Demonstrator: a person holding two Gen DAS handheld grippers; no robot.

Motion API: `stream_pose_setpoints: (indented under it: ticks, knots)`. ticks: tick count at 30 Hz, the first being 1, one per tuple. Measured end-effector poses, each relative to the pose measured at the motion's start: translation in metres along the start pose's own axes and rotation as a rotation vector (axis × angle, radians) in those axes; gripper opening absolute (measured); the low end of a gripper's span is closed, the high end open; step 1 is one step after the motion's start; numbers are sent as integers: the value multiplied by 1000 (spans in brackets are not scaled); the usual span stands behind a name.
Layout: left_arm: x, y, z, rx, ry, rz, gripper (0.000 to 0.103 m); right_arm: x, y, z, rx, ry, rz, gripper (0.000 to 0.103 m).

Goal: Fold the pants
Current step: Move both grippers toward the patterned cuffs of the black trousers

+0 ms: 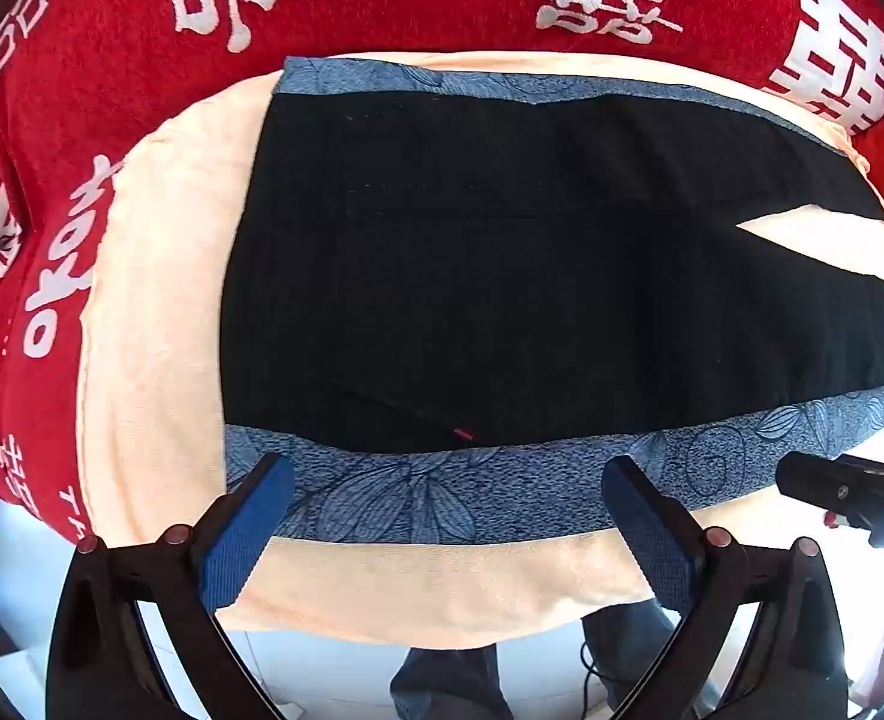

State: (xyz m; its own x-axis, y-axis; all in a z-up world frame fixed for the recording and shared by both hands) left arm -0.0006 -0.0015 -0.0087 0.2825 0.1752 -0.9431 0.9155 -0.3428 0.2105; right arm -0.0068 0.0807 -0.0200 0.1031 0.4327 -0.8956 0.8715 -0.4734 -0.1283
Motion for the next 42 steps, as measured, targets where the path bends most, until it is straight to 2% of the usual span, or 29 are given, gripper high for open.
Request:
stream_pose_setpoints:
  ticks: [1, 2, 3, 4, 6, 12, 14, 17, 19, 26, 29, 42]
  knots:
    - [-1, -2, 1, -2, -4, -4, 103, 0, 0, 0, 1, 17, 3, 103]
    - [6, -3, 1, -10, -40, -30, 103, -1, -1, 0, 4, 35, 9, 103]
    - [12, 0, 7, -7, -38, -86, 103, -1, -5, 1, 0, 62, 31, 103]
    - [14, 0, 8, -12, -54, -101, 103, 0, -7, 2, 8, 85, 26, 103]
    - [20, -1, 10, -13, -67, -128, 103, 3, -18, -3, 16, 80, 29, 103]
    - [24, -14, 16, 15, -51, -132, 103, 3, -17, 1, 66, 119, -2, 103]
    - [22, -18, 17, 17, -44, -130, 103, 6, -19, 4, 67, 108, -11, 103]
    - [22, -23, 18, 15, -16, -138, 103, 9, -15, 1, 29, 42, -44, 103]
    - [25, -17, 16, 15, -11, -155, 103, 10, -18, 5, 32, 25, -45, 103]
    - [23, -31, 16, 28, -14, -170, 103, 13, -17, 10, 50, 0, -48, 103]
    - [24, -27, 19, 26, -16, -180, 103, 16, -18, 8, 47, -22, -55, 103]
    - [29, -15, 29, 32, -11, -205, 103, 20, -22, 17, 53, -16, -54, 103]
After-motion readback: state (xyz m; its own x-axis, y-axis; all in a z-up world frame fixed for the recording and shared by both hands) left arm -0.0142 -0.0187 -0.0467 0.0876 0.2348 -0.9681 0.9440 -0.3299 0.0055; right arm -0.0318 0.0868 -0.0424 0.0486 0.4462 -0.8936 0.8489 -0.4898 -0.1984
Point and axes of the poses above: each gripper's, at about its wrist camera, not at the fingertips, and x roughly the way its jaws point, z to its right, y to its top, the point moved 1 cm from there along x, roughly the way its jaws point, and after that the axes turned 11 degrees about y, right-handed, at the moved point
